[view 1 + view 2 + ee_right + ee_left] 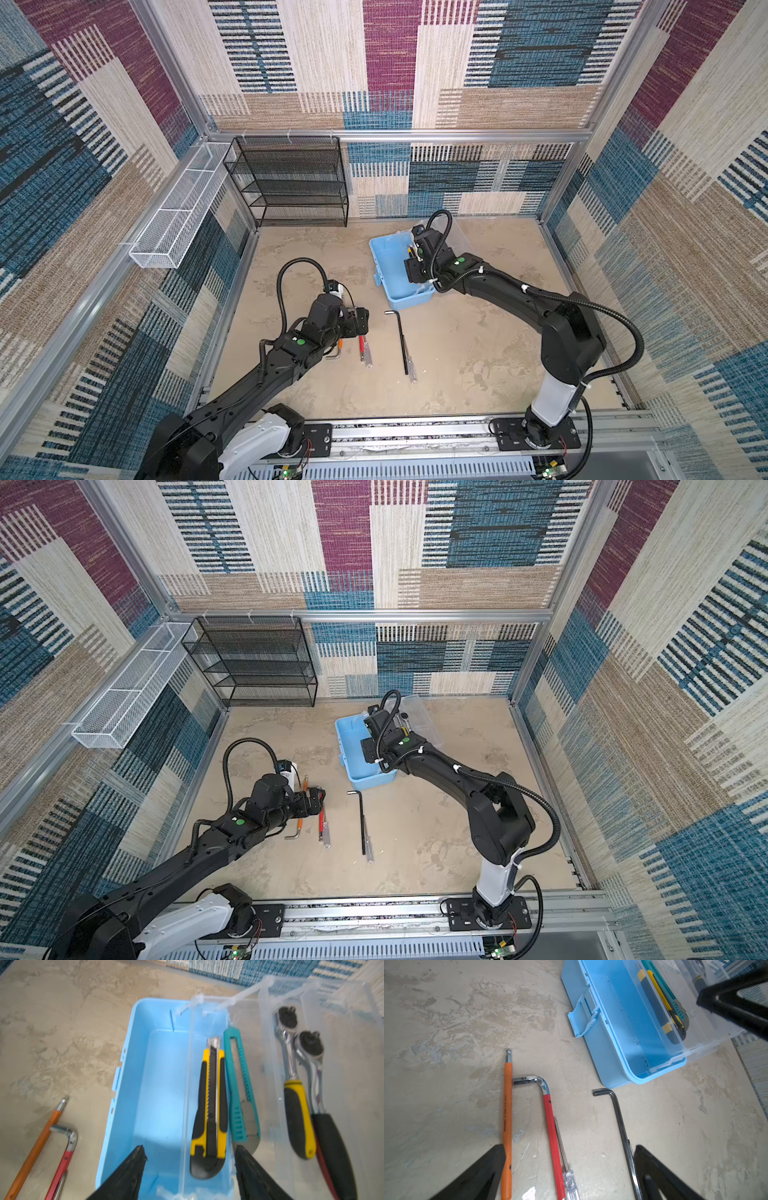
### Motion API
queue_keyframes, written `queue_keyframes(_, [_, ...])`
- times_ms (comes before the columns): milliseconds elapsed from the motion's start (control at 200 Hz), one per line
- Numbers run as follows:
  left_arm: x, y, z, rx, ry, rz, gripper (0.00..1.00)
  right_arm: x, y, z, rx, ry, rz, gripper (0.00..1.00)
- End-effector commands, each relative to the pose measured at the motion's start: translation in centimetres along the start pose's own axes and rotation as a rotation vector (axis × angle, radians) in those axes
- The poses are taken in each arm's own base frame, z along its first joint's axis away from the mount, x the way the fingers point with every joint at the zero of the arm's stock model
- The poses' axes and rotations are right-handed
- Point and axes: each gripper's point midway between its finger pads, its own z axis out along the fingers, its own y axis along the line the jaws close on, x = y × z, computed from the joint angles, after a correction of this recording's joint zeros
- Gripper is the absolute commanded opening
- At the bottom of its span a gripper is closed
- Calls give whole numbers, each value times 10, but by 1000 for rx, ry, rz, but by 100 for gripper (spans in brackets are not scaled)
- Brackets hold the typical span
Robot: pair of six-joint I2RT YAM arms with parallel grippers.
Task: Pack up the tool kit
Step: 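Move the right gripper down over the clear-handled screwdriver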
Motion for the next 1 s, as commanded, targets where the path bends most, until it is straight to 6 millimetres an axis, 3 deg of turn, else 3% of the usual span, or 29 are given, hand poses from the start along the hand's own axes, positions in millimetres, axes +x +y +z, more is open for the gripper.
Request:
queue_keyframes(0, [0,2,-2,-8,-2,-6,99,19,13,-12,-24,7,61,70])
queue_keyframes(295, [16,20,6,-111,73,-46,99,131,53,-47,-80,188,158,66])
queue_keyframes(556, [25,21,8,-114,115,-42,99,201,70,-64,-104,315,198,57])
queue_keyframes(746, [29,23,8,-124,133,-43,99,233,86,-68,-123,376,199,48])
queue_keyframes(997, [32,22,9,-128,166,-38,99,248,99,-72,-157,413,222,44])
